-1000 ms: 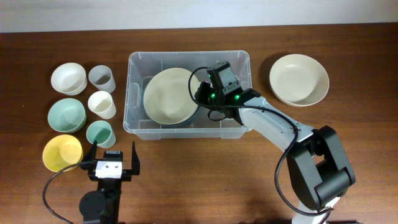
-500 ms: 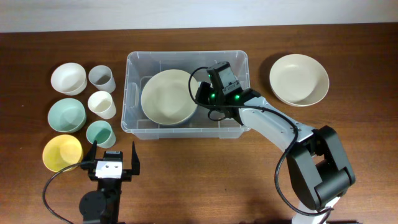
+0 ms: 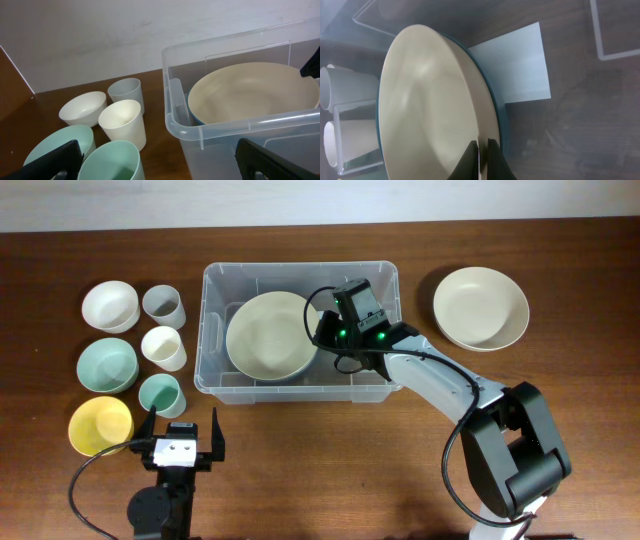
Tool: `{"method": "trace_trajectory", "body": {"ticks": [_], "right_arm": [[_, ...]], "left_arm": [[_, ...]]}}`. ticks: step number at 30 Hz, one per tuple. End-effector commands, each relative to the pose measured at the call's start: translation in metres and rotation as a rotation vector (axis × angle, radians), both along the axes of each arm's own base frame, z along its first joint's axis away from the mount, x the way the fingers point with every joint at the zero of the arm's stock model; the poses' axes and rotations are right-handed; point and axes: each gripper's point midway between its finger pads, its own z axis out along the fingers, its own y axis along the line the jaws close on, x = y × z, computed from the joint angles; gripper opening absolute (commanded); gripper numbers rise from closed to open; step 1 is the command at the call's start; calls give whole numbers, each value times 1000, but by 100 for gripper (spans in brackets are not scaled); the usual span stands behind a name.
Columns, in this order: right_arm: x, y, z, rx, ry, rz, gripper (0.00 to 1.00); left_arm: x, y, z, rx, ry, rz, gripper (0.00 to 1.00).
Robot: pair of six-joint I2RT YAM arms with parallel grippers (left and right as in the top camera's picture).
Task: Pack container
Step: 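Settle the cream bowl into the teal bowl and open the right gripper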
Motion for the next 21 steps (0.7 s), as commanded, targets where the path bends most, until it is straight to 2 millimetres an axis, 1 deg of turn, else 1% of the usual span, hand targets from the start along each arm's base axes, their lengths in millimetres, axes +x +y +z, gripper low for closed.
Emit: {"method": "trace_trajectory", "body": {"ticks": [1,6,13,21], "right_arm": [[12,6,20,4,-62,7,4],[18,6,28,-3,-92,6,4],[19,5,28,-22,-107,18,4],[12,5,21,-33,-76,37,4]], "left_arm": [[0,2,-1,-9,-1,8,100],[0,2,-1,-9,-1,8,100],[0,2,-1,-9,0,8,100],[0,2,-1,-9,-1,8,100]]}}
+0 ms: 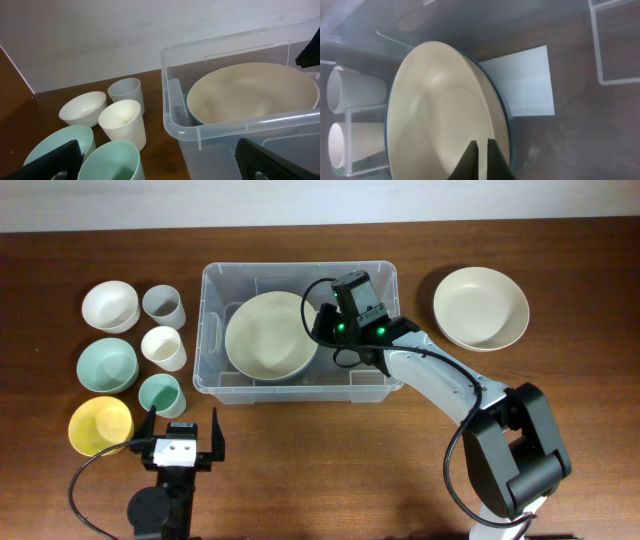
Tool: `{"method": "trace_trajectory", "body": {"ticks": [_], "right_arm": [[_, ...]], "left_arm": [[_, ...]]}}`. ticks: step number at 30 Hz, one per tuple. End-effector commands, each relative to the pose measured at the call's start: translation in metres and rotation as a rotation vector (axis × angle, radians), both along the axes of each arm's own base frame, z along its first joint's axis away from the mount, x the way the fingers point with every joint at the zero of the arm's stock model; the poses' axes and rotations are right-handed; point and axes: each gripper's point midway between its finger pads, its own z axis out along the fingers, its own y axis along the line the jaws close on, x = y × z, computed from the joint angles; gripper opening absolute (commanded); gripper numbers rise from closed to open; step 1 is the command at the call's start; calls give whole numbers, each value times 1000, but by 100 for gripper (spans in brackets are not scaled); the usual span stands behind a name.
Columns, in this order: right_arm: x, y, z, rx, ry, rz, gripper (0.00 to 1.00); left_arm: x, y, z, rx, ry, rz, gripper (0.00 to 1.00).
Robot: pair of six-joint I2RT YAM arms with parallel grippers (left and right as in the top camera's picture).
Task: Pack container
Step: 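Settle the cream bowl into the teal bowl and open the right gripper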
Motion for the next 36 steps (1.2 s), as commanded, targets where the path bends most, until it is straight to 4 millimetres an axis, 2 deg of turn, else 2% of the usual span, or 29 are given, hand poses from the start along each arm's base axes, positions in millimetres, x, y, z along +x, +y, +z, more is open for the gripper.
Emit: {"method": "trace_trajectory", "body": {"ticks": [1,11,19,23,28,36], "right_arm": [[1,3,4,-9,-11,12,4],[-1,3,0,-15,1,14,4],[-7,21,-2,-12,-21,89,4],[-8,20,-7,-20,-7,89,4],[-9,18,-25,-37,24,86,4],[0,11,-23,-35,10,64,4]], "left_arm": [[0,2,-1,-9,0,8,100],[0,2,-1,-9,-1,8,100],[0,2,-1,-9,0,8,100],[0,2,-1,-9,0,8,100],[0,2,-1,-9,0,8,100],[0,2,-1,-9,0,8,100]]}}
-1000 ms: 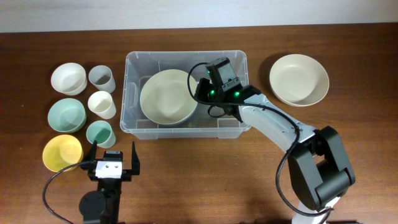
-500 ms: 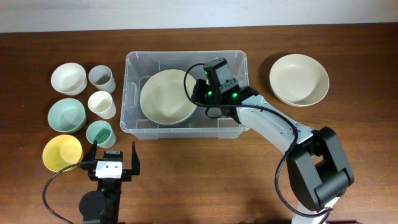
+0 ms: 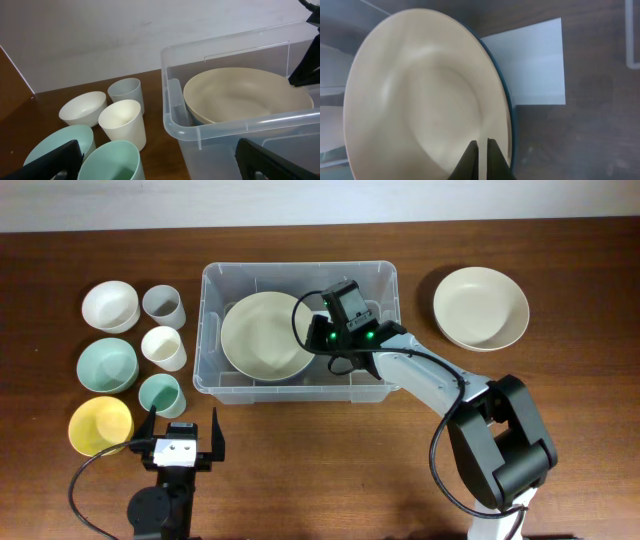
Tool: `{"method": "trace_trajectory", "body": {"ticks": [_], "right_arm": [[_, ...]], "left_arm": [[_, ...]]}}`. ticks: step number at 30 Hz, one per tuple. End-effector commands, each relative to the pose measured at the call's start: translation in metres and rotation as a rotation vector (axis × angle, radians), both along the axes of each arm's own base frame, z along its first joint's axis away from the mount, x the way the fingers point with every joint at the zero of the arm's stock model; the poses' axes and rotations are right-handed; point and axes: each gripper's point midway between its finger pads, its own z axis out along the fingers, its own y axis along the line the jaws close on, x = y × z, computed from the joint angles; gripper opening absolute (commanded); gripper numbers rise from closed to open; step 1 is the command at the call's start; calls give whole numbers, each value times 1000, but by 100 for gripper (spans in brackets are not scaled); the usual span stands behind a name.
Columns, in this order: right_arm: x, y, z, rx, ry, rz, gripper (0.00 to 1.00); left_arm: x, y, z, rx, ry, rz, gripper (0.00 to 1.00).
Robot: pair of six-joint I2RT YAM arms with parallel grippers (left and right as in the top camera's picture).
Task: Pack container
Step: 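Settle the cream bowl into the teal bowl and open the right gripper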
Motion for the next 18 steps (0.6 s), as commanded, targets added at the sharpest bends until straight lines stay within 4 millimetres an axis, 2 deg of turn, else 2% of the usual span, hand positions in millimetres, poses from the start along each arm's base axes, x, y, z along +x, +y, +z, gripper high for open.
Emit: {"method": "trace_trajectory", "body": {"ticks": [1,7,12,15,18], "right_arm": [[8,-3,4,-3,-23,-2,4],[15,2,17,-4,-78,36,4],[23,2,60,-19,-170,64,4],[31,-24,90,-137,-214,-19,4],[39,-68,135,-262,-253,-160,4]], "left_arm": [[0,2,-1,-9,-1,8,100],[0,2,-1,-9,0,8,100],[0,2,-1,-9,-1,8,100],[0,2,-1,-9,-1,8,100],[0,2,-1,-9,0,8,100]]}}
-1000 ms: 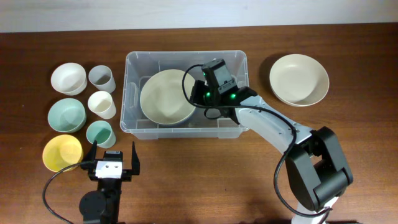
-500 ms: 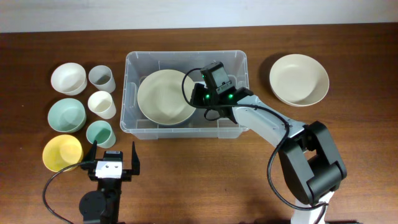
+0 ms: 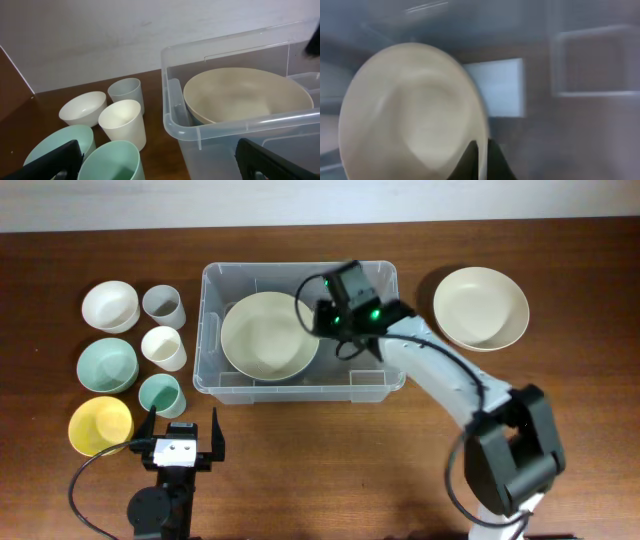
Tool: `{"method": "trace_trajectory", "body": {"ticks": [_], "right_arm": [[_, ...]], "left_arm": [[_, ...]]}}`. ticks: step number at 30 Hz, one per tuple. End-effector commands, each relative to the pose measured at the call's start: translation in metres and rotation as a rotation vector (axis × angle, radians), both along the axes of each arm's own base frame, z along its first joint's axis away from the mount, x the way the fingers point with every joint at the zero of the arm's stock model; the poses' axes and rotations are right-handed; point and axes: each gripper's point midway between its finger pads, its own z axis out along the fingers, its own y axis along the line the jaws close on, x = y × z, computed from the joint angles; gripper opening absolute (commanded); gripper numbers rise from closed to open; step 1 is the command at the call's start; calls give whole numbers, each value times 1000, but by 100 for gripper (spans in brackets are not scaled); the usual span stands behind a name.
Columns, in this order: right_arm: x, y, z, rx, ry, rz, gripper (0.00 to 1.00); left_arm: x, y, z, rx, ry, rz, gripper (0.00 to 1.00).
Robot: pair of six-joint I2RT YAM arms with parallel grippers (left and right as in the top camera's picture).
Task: Pack container
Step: 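Settle the cream bowl into the teal bowl and open the right gripper, then withdraw the right gripper and move it to the remaining cream bowl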
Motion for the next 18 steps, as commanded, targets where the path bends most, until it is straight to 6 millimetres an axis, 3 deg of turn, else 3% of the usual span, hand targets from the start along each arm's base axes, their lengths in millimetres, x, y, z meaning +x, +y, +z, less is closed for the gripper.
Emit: {"method": "trace_trajectory", "body": {"ticks": [1,3,4,5,6,7,9,10,13,16,18], "right_arm": [[31,-75,126,-129,-251,-224,4],[32,-108,159,-153,-275,-301,8],[31,-127,175,-160,-284,-341,18],[28,-154,193,-165,-289,-393,41],[26,-174,202,-169,-286,-432,50],[23,-194,208,-177,-279,-470,70],[15,-238,210,-200,-245,-561,95],[11,-259,206,-210,-217,-608,99],[-10,-324,178,-221,-71,-769,99],[-29,-362,137,-180,99,-834,99],[-38,-377,106,-129,197,-857,99]], "left_arm": [[0,2,-1,-9,0,8,100],[0,2,-1,-9,-1,8,100],[0,2,-1,-9,0,8,100],[0,2,-1,-9,0,8,100],[0,2,-1,-9,-1,8,100],[0,2,-1,-9,-1,8,100],[0,2,-1,-9,-1,8,100],[0,2,-1,-9,-1,8,100],[0,2,-1,-9,-1,8,100],[0,2,-1,-9,0,8,100],[0,2,-1,-9,0,8,100]]}}
